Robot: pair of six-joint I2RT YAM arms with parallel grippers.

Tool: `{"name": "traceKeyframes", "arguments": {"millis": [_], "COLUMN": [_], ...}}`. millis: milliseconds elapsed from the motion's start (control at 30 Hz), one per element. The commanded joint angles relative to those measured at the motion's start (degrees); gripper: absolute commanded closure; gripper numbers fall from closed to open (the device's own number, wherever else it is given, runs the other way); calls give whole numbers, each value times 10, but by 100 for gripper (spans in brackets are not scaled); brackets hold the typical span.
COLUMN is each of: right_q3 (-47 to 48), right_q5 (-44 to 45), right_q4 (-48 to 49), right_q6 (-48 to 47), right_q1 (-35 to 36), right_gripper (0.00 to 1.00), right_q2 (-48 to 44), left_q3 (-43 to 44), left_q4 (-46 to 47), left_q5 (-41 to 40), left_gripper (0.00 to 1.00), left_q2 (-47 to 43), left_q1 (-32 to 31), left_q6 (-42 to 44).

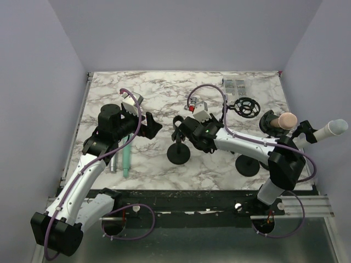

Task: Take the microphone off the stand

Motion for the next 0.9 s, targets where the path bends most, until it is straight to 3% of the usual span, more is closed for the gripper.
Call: {"name": "traceKeyframes", "arguments": {"millis": [0, 200, 400, 667, 867], "right_q3": [26, 40, 48, 63, 106], "right_q5": [66, -20, -103, -143, -147], "right_q4": [-84, -25, 4, 3, 6], "right_q6": [4, -23, -19, -5, -10], "right_q1": [11, 11, 11, 11, 11], "right_gripper": [97, 70, 53, 49, 46], "right_q2": [33, -21, -116, -203, -211], "left_q3": [11, 12, 14, 12, 13], "left_q4": [2, -2, -4, -1, -1], "left_q5": [-4, -10, -9, -1, 3], "left_gripper": [2, 1, 1, 1, 2], "left_q2": [-2, -1, 3, 3, 8], "left_q1": [-4, -4, -5, -6, -6], "left_q6": [4, 8, 8, 5, 4]}}
